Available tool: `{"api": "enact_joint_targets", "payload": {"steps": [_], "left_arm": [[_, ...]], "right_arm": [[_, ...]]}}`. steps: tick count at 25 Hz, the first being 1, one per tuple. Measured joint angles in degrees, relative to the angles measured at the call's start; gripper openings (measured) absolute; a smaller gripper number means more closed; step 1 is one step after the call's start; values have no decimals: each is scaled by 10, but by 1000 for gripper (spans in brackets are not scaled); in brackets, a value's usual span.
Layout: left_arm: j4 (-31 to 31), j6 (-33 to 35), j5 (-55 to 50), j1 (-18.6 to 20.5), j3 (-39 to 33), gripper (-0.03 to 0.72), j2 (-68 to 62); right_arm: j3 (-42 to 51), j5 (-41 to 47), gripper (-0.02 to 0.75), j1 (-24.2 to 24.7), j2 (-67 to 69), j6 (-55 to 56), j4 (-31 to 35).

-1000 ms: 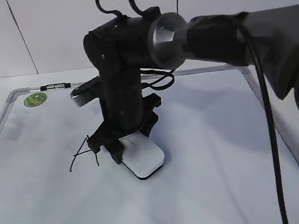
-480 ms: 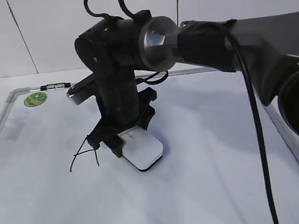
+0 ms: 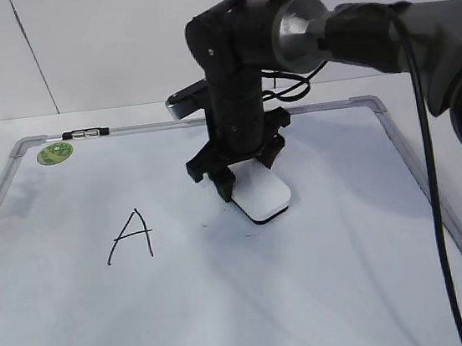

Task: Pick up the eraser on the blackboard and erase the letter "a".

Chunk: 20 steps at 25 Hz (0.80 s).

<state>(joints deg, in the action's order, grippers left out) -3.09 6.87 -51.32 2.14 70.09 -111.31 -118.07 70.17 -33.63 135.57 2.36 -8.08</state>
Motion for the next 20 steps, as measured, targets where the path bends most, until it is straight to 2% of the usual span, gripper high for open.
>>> {"api": "enact_joint_targets", "payload": {"steps": [5, 10, 14, 20], "left_arm": [[0, 0, 0, 0, 0, 53, 0], [1, 0, 0, 0, 0, 53, 0], [1, 0, 0, 0, 0, 53, 0], [1, 0, 0, 0, 0, 53, 0]], "right_arm": [[-1, 0, 527, 32, 0, -12, 28], [-2, 0, 527, 25, 0, -15, 31], [-2, 0, 527, 7, 0, -16, 29], [-2, 0, 527, -53, 0, -16, 48]]}}
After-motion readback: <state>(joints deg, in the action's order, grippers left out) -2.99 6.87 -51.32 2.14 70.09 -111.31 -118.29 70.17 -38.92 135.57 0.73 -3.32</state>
